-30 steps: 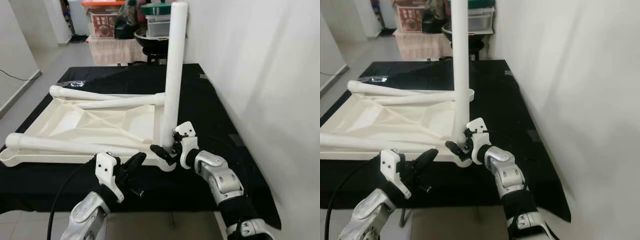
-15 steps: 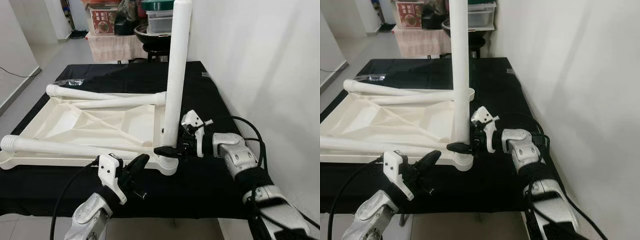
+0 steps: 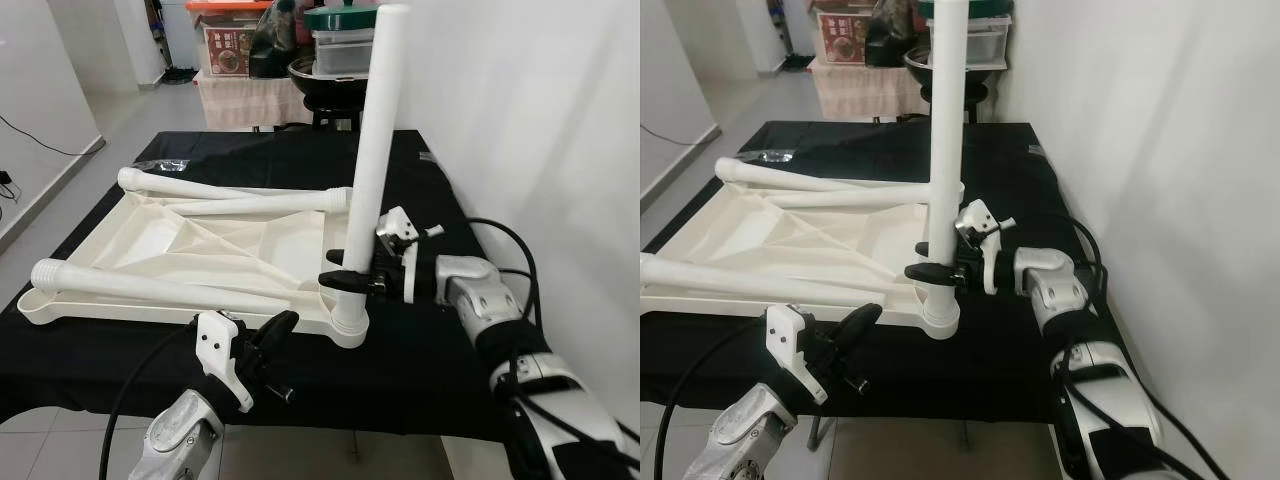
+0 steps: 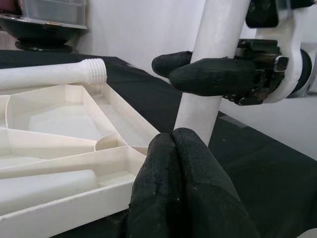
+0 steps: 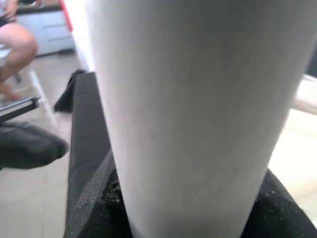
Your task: Building children table
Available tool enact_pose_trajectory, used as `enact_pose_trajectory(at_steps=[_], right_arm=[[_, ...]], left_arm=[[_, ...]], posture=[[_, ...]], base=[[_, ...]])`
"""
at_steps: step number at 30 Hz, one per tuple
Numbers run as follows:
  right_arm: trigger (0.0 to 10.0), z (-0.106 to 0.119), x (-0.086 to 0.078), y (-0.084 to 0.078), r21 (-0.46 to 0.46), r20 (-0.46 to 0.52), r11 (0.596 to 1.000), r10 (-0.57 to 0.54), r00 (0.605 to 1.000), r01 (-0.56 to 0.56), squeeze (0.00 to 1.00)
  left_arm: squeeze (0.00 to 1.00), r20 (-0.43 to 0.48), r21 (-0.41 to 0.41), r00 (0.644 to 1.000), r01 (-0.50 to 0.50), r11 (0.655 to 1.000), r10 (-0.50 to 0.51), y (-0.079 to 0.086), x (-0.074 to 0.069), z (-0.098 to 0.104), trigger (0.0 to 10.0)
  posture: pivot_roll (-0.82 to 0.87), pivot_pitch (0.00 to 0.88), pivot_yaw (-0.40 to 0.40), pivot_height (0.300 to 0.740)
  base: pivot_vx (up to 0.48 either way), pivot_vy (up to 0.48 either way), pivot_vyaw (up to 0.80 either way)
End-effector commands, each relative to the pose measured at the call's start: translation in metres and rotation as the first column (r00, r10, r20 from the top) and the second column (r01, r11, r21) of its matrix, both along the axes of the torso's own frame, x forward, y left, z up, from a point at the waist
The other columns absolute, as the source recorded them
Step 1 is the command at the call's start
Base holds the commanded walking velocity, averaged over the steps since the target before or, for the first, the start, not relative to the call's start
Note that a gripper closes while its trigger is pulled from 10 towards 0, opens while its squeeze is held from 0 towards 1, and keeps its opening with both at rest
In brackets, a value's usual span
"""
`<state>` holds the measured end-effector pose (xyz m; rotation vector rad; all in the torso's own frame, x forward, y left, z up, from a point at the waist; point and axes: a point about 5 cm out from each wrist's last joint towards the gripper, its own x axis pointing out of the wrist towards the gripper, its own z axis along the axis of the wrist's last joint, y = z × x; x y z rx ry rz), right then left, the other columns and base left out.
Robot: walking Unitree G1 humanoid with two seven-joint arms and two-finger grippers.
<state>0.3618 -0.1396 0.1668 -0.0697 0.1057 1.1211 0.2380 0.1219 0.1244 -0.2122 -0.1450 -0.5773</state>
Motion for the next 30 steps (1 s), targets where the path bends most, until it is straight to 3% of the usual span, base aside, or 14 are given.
enact_pose_trajectory(at_steps=[1, 3, 4, 8, 14, 15, 16, 17, 18, 19, 26, 27, 28, 30], right_arm=[[0.0, -0.016, -0.001, -0.008, -0.022, -0.042, 0.993, -0.118, 0.992, 0.118, 0.0], [0.0, -0.025, -0.002, -0.006, -0.042, -0.012, 0.956, -0.29, 0.957, 0.289, 0.0], [0.0, -0.038, -0.011, 0.003, -0.033, -0.028, 0.848, -0.529, 0.848, 0.529, 0.0], [0.0, -0.037, -0.034, 0.028, -0.075, 0.108, 0.818, -0.562, 0.82, 0.57, 0.0], [0.0, -0.038, -0.012, 0.03, -0.113, 0.095, 0.798, -0.585, 0.806, 0.592, 0.0], [3.8, -0.035, -0.009, 0.033, -0.103, 0.1, 0.796, -0.589, 0.802, 0.597, 0.0], [3.8, -0.035, -0.009, 0.033, -0.103, 0.1, 0.796, -0.589, 0.802, 0.597, 0.0], [7.1, -0.033, -0.007, 0.034, -0.094, 0.103, 0.792, -0.595, 0.797, 0.604, 0.0], [10.0, -0.026, -0.005, 0.036, -0.065, 0.092, 0.807, -0.581, 0.809, 0.587, 0.07], [10.0, -0.021, -0.004, 0.037, -0.04, 0.083, 0.824, -0.56, 0.824, 0.565, 1.0], [10.0, 0.002, -0.002, 0.038, 0.05, 0.077, 0.912, -0.411, 0.908, 0.408, 1.0], [10.0, 0.007, -0.002, 0.038, 0.052, 0.091, 0.94, -0.34, 0.936, 0.336, 0.78], [10.0, 0.012, -0.001, 0.036, 0.043, 0.107, 0.969, -0.246, 0.963, 0.242, 0.0], [10.0, 0.017, 0.0, 0.032, 0.007, 0.128, 0.993, -0.117, 0.985, 0.117, 0.0]], left_arm=[[0.0, -0.009, -0.011, 1.0, 0.002, 1.0, -0.002, 0.001, -0.001, 0.0, 10.0], [0.0, -0.008, -0.011, 1.0, 0.002, 1.0, -0.002, 0.002, -0.002, 0.001, 10.0], [0.0, -0.006, -0.011, 1.0, -0.001, 1.0, 0.001, 0.004, -0.002, 0.001, 10.0], [0.0, -0.005, -0.009, 1.0, -0.003, 1.0, 0.003, 0.007, -0.001, 0.002, 10.0], [0.0, -0.009, -0.005, 1.0, -0.004, 1.0, 0.004, 0.007, -0.001, 0.001, 10.0], [0.0, -0.005, -0.002, 1.0, -0.015, 1.0, 0.015, 0.007, -0.001, 0.001, 10.0], [0.0, -0.005, -0.002, 1.0, -0.015, 1.0, 0.015, 0.007, -0.001, 0.001, 10.0], [0.0, -0.002, 0.001, 1.0, -0.023, 1.0, 0.023, 0.007, -0.001, 0.001, 10.0], [0.0, -0.002, 0.002, 1.0, -0.025, 1.0, 0.025, 0.007, -0.001, 0.001, 10.0], [0.0, -0.003, 0.0, 1.0, -0.024, 1.0, 0.024, 0.006, -0.001, 0.001, 10.0], [0.0, -0.008, -0.011, 1.0, -0.006, 1.0, 0.006, 0.003, -0.001, 0.0, 10.0], [0.0, -0.008, -0.012, 1.0, -0.005, 1.0, 0.005, 0.002, -0.001, 0.0, 10.0], [0.0, -0.008, -0.013, 1.0, -0.004, 1.0, 0.004, 0.002, -0.001, 0.0, 10.0], [0.0, -0.008, -0.014, 1.0, -0.004, 1.0, 0.004, 0.001, -0.001, 0.0, 10.0]], posture=[[-0.01, 0.0, -0.005, 0.74], [-0.02, 0.0, -0.011, 0.74], [-0.03, 0.0, 0.007, 0.74], [-0.03, 0.0, 0.02, 0.74], [-0.02, 0.0, 0.005, 0.74], [-0.02, 0.0, 0.008, 0.74], [-0.02, 0.0, 0.008, 0.74], [-0.02, 0.0, 0.008, 0.74], [-0.01, 0.0, 0.001, 0.74], [-0.02, 0.0, 0.0, 0.74], [-0.02, 0.0, 0.001, 0.74], [-0.02, 0.0, 0.0, 0.74], [-0.02, 0.0, -0.003, 0.74], [-0.02, 0.0, -0.004, 0.74]], base=[[0.0, 0.0, 0.0], [0.0, 0.0, 0.0], [0.0, 0.0, 0.0], [0.0, 0.0, 0.0], [0.0, 0.0, 0.0], [0.0, 0.0, 0.0], [0.0, 0.0, 0.0], [0.0, 0.0, 0.0], [0.0, 0.0, 0.0], [0.0, 0.0, 0.0], [0.0, 0.0, 0.0], [0.0, 0.0, 0.0], [0.0, 0.0, 0.0], [0.0, 0.0, 0.0]])
